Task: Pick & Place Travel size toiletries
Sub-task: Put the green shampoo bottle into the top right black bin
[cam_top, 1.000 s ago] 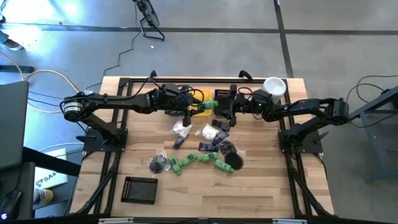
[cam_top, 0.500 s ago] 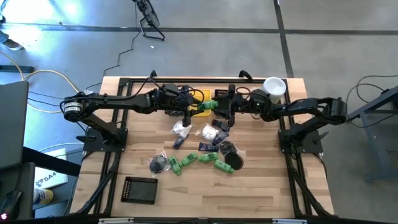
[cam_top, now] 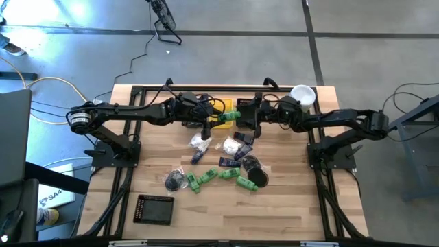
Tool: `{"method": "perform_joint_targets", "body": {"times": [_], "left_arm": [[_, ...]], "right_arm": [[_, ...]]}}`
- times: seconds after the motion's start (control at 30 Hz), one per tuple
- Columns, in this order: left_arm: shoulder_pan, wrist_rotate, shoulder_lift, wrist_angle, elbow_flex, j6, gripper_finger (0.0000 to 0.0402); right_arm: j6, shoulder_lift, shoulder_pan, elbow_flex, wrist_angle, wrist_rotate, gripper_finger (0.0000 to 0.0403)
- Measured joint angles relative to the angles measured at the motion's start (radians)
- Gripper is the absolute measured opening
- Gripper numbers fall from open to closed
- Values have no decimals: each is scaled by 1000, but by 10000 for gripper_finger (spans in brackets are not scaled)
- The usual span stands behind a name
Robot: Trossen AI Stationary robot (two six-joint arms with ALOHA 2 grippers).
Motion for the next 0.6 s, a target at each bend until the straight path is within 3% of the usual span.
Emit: {"method": "perform_joint_targets", "body": {"times": [0.6], "left_arm": [[0,0,0,3,0,0,173]], "right_arm": [[-26,-17,23,0,-26,-15,244]]}}
